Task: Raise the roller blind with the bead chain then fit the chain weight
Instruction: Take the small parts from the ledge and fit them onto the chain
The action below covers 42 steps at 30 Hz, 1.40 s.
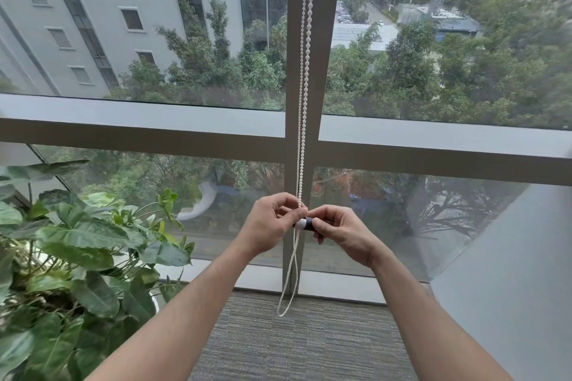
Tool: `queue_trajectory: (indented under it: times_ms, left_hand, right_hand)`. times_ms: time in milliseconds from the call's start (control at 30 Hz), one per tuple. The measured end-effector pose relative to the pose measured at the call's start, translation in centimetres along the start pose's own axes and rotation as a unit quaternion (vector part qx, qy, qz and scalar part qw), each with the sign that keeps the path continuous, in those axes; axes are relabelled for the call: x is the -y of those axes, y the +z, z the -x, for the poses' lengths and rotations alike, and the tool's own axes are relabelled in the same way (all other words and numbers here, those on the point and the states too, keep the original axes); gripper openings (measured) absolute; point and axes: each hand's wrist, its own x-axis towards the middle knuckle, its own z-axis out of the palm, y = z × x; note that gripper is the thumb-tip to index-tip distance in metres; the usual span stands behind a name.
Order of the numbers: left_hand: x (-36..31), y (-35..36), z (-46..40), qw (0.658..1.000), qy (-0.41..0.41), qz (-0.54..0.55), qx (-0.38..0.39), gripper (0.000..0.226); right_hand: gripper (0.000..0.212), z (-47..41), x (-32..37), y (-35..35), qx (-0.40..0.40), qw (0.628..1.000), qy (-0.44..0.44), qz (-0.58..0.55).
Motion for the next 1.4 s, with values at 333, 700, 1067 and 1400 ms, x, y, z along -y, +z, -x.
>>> queue_trajectory:
  times_ms: [333, 700, 1067, 1400]
  left_hand:
    - [2.8, 0.8, 1.2, 0.998, 0.011, -0.044, -0.039, 0.015]
    - [6.3, 1.5, 2.2, 0.998, -0.019, -0.047, -0.041, 0.008]
    - [11.5, 3.1, 1.9, 0.998, -0.047, -0.024, -0.021, 0.010]
    - [17.3, 5.0, 2.6, 0.997, -0.055, -0.045, 0.011, 0.027]
  right_hand:
    - [0.018, 0.6, -4.1, 0.6, -0.034, 0.998, 0.058, 0.009]
    - [0.034, 1.5, -11.0, 1.8, -0.016, 0.983, 0.182, -0.006]
    - [0.025, 0.6, -20.4, 1.9, -0.038, 0.979, 0.195, 0.041]
    - [0.031, -0.4, -29.3, 2.7, -0.069, 0.968, 0.205, 0.129]
